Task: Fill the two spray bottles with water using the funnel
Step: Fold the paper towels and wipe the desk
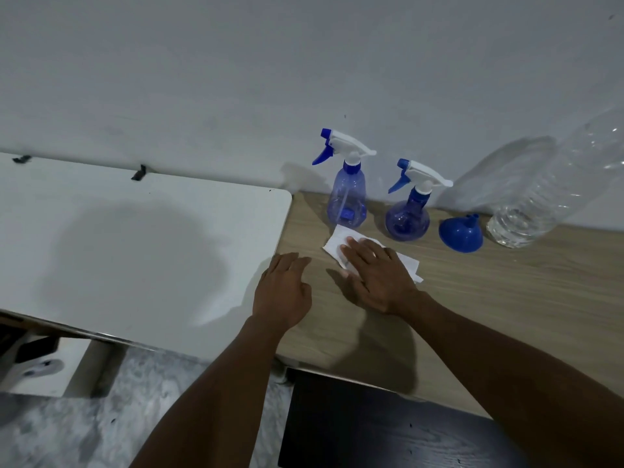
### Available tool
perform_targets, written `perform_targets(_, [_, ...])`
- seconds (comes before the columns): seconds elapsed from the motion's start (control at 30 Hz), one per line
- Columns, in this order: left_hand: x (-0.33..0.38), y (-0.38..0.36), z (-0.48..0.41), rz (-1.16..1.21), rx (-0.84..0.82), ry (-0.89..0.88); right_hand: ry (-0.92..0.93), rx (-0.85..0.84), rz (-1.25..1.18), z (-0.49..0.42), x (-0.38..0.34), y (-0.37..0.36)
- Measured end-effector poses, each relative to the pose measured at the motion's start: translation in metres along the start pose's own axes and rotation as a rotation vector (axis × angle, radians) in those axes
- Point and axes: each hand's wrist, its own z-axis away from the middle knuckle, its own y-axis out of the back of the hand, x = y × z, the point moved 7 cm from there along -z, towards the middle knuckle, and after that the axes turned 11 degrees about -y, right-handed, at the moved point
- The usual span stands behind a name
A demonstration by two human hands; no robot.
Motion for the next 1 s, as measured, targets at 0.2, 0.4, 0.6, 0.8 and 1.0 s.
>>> perform_targets(0.2, [0.018,-0.004,-0.004,0.093,0.007,0.029,0.069,-0.080,0.048,-0.001,0.000,-0.015])
perform_targets(0.4, [0.039,0.006,-0.009,0.226,0.110,0.146,-0.011,0.143,0.032,0.009,0.027,0.011])
perform_targets(0.6, [0.054,0.013,-0.009,0.289,0.178,0.224,0.002,0.003,0.047,0.020,0.039,-0.012])
perform_targets(0.8, [0.070,0.002,0.000,0.314,0.156,0.299,-0.223,0.062,0.019,0.067,0.104,-0.004])
perform_targets(1.0, [0.111,-0.007,0.015,0.316,0.154,0.279,-0.448,0.073,-0.091,0.121,0.149,-0.005])
